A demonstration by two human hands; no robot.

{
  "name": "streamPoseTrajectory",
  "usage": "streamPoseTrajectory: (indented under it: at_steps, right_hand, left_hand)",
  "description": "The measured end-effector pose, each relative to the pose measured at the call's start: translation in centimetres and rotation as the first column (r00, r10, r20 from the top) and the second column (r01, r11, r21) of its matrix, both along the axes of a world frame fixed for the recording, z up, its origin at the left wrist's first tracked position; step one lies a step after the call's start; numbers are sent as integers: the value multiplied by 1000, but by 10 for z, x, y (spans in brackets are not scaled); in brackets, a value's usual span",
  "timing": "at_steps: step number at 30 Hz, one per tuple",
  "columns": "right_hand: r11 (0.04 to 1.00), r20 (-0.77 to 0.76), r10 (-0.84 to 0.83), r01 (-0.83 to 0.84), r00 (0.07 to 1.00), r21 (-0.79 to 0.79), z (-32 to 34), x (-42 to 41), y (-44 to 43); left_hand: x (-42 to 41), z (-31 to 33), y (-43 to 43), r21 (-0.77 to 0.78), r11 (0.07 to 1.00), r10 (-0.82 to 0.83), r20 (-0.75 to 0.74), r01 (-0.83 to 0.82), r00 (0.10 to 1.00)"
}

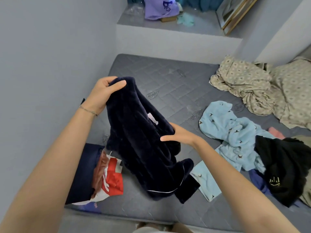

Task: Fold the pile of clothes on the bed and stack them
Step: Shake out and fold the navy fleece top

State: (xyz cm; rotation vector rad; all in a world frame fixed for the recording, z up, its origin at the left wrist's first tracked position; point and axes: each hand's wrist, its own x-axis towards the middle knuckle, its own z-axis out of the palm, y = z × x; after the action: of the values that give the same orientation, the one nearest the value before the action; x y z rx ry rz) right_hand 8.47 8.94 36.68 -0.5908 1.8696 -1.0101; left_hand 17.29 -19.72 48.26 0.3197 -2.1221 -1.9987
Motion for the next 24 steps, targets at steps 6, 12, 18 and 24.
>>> streamPoseTrajectory:
  at_steps: [6, 12, 18, 24]
  right_hand:
    - [982, -319, 140, -89, 938, 169, 39, -14, 28]
    - [969, -440, 165, -62, 882, 239, 27, -8, 47]
    - [981, -404, -71, 137, 912, 137, 9, 0, 69]
    - [883, -234, -461, 416, 856, -217, 34, 6, 66]
  left_hand:
    - [-14, 8, 0, 40, 992, 122, -12, -122, 992]
    - [-16, 11, 14, 54, 995, 85, -11, -84, 996]
    - [-9, 14, 10, 99, 973, 210, -18, -207, 978]
    - [-3, 6, 8, 18, 965, 262, 14, -263, 965]
